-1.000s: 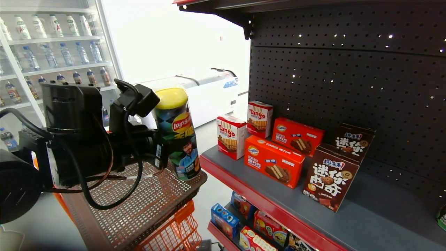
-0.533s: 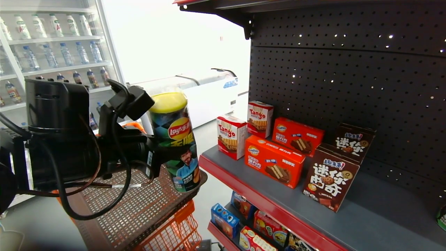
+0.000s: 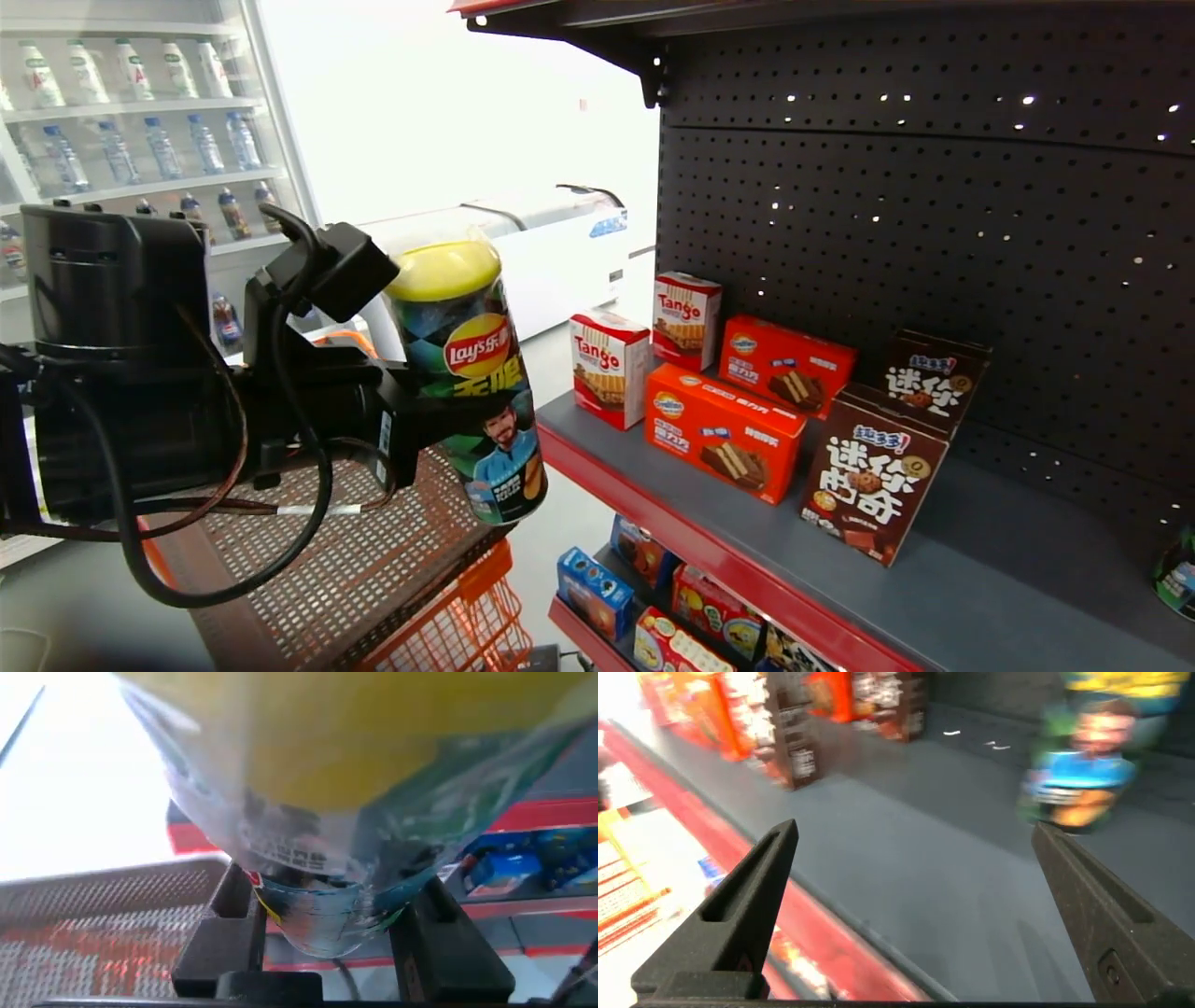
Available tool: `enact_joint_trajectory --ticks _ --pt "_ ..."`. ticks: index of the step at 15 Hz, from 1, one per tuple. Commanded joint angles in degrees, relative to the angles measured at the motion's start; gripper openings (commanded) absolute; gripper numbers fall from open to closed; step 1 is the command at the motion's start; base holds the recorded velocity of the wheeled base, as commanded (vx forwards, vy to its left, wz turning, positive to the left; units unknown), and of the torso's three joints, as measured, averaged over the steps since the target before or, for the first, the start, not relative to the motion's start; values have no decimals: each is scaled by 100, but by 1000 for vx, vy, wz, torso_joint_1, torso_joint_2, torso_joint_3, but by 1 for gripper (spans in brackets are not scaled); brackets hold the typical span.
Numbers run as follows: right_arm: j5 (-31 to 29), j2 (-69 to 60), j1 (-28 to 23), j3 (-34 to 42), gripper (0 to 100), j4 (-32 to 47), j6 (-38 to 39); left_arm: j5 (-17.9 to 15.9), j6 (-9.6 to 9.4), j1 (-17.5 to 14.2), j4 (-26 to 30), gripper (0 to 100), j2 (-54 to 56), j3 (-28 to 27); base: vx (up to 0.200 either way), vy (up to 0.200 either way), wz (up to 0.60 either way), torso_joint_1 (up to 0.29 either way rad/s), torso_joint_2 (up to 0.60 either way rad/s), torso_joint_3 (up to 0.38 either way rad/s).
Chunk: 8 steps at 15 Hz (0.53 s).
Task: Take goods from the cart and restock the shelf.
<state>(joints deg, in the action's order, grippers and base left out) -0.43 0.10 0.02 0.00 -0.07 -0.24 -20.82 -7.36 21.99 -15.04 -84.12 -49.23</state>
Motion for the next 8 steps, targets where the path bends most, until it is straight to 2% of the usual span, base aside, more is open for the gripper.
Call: enact_joint_trajectory --ticks 1,3,8 --pt "-1 8 6 0 100 -1 -2 -62 -2 16 1 0 106 80 0 0 -600 2 -2 7" --pt "-1 8 -2 0 100 -1 -2 -150 -11 68 625 0 334 71 0 0 -600 17 5 -2" --pt "-1 8 6 0 100 -1 -2 -185 -11 200 696 0 422 1 0 0 -600 -2 4 4"
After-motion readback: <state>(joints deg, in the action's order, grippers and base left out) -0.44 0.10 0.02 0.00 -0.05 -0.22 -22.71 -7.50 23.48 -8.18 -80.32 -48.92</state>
